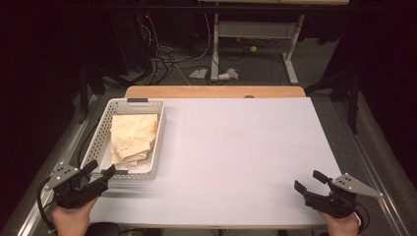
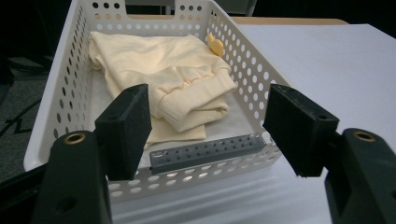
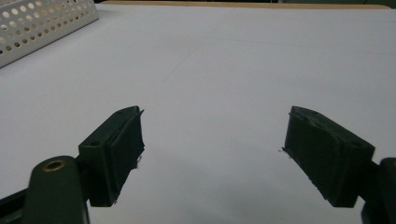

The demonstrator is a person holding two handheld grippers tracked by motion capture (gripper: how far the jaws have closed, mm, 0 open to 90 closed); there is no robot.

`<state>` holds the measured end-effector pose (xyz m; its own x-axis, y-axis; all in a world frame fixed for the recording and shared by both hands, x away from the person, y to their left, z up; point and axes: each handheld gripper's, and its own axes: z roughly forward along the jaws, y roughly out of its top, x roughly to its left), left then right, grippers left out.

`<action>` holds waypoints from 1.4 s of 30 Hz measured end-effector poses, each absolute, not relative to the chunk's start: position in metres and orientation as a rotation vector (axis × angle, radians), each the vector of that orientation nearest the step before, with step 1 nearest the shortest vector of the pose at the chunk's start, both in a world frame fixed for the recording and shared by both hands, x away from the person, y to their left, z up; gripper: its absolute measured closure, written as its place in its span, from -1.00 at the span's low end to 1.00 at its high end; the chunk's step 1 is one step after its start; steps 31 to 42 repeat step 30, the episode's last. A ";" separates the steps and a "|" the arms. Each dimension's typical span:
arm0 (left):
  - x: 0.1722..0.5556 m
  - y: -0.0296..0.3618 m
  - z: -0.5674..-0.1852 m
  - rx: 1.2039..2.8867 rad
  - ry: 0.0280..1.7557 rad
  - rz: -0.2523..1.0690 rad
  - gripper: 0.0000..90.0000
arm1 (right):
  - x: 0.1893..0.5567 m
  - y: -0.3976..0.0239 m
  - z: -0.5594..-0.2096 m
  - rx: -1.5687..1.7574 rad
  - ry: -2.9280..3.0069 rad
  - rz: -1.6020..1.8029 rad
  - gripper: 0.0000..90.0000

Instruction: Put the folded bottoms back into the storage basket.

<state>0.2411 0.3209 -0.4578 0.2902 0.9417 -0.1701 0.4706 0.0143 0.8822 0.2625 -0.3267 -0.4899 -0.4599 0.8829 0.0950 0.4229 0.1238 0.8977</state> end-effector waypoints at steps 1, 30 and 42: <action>0.240 0.322 -0.459 1.604 1.327 0.624 -0.32 | 0.263 -0.327 -0.490 1.257 1.940 1.301 -0.55; 0.234 0.327 -0.475 1.541 1.370 0.656 -0.34 | 0.261 -0.327 -0.490 1.252 1.936 1.306 -0.55; 0.234 0.327 -0.475 1.541 1.370 0.656 -0.34 | 0.261 -0.327 -0.490 1.252 1.936 1.306 -0.55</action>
